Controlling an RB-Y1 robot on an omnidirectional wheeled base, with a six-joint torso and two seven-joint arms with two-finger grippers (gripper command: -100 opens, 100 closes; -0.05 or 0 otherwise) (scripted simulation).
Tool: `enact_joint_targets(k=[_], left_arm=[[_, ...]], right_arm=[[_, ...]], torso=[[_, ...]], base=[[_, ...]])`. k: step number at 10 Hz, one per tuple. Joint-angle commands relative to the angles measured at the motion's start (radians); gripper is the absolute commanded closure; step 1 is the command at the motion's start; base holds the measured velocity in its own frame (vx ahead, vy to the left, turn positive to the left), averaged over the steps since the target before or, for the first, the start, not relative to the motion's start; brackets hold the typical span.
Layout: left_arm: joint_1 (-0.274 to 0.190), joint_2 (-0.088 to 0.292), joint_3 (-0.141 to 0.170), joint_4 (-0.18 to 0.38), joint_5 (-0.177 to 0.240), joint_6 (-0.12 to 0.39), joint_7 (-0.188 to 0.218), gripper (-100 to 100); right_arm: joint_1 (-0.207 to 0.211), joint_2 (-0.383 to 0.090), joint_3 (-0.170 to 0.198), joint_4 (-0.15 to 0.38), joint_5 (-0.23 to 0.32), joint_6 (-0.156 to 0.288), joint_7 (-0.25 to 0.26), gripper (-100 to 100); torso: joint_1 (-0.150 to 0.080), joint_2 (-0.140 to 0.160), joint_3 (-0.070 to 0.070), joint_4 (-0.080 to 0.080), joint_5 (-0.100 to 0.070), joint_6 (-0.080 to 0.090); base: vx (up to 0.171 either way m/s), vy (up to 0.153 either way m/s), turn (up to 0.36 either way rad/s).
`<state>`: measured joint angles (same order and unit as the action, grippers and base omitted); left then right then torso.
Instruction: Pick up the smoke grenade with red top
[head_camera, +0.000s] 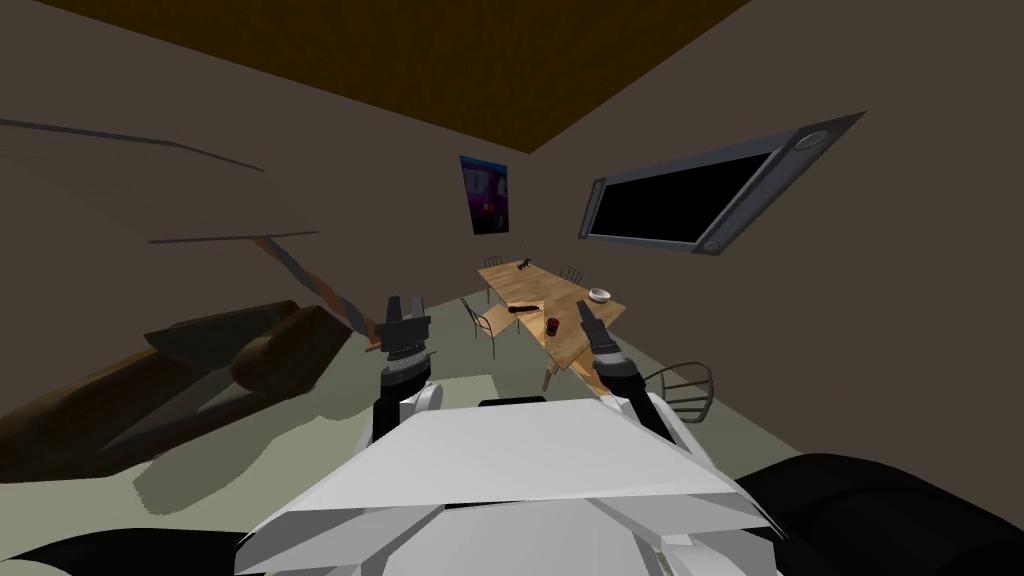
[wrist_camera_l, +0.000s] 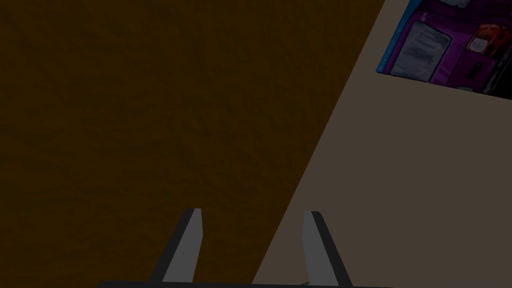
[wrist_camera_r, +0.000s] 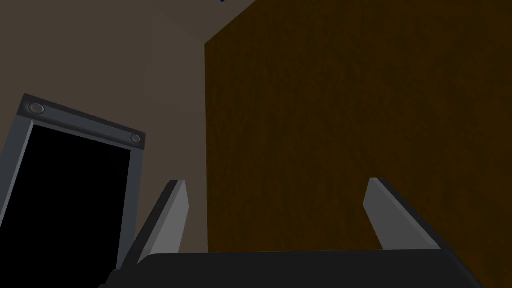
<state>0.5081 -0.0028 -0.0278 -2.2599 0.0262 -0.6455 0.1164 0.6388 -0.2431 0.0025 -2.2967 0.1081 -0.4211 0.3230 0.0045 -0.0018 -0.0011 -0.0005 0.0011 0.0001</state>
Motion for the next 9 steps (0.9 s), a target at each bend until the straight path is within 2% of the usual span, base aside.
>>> enact_joint_targets(k=[1,2,3,4,5,6,7,8,9], left_arm=[[0.000,0.000,0.000,0.000,0.000,0.000,0.000,0],[0.000,0.000,0.000,0.000,0.000,0.000,0.000,0],[0.000,0.000,0.000,0.000,0.000,0.000,0.000,0],[0.000,0.000,0.000,0.000,0.000,0.000,0.000,0],[0.000,0.000,0.000,0.000,0.000,0.000,0.000,0],[0.000,0.000,0.000,0.000,0.000,0.000,0.000,0],[0.000,0.000,0.000,0.000,0.000,0.000,0.000,0],[0.000,0.000,0.000,0.000,0.000,0.000,0.000,0],[0.000,0.000,0.000,0.000,0.000,0.000,0.000,0]], right_arm=[[0.027,-0.045,0.004,0.010,0.024,0.015,0.050,-100],[0.027,-0.045,0.004,0.010,0.024,0.015,0.059,-100],[0.054,-0.083,0.012,0.014,0.049,0.031,0.096,-100],[0.054,-0.083,0.012,0.014,0.049,0.031,0.114,-100],[0.083,-0.123,0.021,0.018,0.076,0.049,0.149,-100],[0.083,-0.123,0.021,0.018,0.076,0.049,0.171,-100],[0.113,-0.163,0.030,0.022,0.103,0.067,0.202,-100],[0.113,-0.163,0.030,0.022,0.103,0.067,0.228,-100],[0.144,-0.204,0.039,0.027,0.131,0.085,0.256,-100]], torso=[[0.000,0.000,0.000,0.000,0.000,0.000],[0.002,0.000,0.000,0.000,0.000,0.000],[0.001,0.000,0.000,0.000,0.000,0.000],[0.002,-0.001,0.000,0.000,0.000,0.000],[0.000,-0.001,0.000,0.000,0.000,0.000],[0.000,-0.001,-0.001,0.000,0.000,0.000],[0.000,-0.001,0.000,0.000,0.000,0.000],[0.001,-0.002,-0.001,0.000,0.000,0.000],[0.001,-0.002,-0.001,0.000,0.000,0.000]], base=[[0.037,0.100,0.112],[0.039,0.082,0.057],[0.046,0.099,0.130],[0.045,0.069,0.060],[0.061,0.068,0.131],[0.049,0.063,0.058],[0.073,0.088,0.112],[0.066,0.086,0.075],[0.067,0.118,0.163]])
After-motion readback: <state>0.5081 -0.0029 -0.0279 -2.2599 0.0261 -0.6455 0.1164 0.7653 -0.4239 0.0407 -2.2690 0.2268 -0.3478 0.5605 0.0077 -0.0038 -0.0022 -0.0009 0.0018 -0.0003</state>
